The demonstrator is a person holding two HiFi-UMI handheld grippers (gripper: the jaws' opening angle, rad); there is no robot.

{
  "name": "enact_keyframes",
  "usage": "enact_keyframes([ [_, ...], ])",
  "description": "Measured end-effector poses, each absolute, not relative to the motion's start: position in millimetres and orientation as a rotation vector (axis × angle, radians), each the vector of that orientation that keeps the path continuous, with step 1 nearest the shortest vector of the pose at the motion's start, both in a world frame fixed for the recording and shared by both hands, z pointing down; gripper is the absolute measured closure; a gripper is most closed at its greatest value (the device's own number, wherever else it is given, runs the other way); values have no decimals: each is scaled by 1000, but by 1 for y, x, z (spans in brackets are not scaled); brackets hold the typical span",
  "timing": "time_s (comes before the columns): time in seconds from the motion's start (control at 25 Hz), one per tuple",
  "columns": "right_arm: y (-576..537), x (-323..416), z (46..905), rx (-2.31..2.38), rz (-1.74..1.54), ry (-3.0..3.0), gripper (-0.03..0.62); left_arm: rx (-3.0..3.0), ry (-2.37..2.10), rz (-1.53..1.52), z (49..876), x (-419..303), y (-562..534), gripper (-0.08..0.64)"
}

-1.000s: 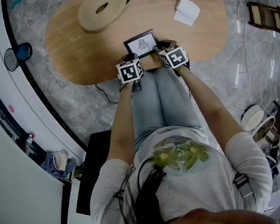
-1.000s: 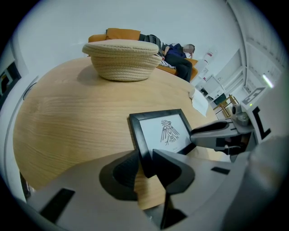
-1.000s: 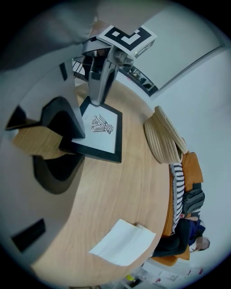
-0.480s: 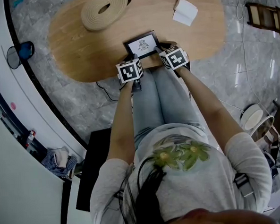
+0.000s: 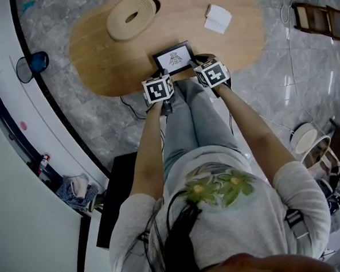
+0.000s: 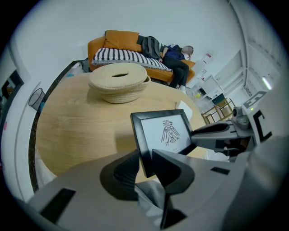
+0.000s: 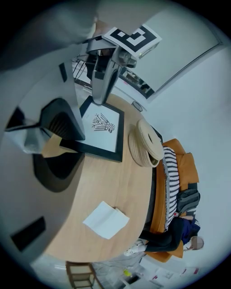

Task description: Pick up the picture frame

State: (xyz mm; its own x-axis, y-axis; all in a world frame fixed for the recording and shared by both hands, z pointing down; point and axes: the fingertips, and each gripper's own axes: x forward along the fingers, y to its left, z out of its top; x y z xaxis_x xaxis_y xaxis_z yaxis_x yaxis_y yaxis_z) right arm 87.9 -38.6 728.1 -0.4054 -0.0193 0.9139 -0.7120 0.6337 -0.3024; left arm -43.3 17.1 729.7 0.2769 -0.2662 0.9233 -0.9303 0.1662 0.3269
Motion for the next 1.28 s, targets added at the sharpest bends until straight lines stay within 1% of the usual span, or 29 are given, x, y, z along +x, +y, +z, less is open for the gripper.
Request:
enact_keyframes([
  [1.28,-44,83,636,594,893,-1849,502,1391,-1216,646,637,-50,13,462],
])
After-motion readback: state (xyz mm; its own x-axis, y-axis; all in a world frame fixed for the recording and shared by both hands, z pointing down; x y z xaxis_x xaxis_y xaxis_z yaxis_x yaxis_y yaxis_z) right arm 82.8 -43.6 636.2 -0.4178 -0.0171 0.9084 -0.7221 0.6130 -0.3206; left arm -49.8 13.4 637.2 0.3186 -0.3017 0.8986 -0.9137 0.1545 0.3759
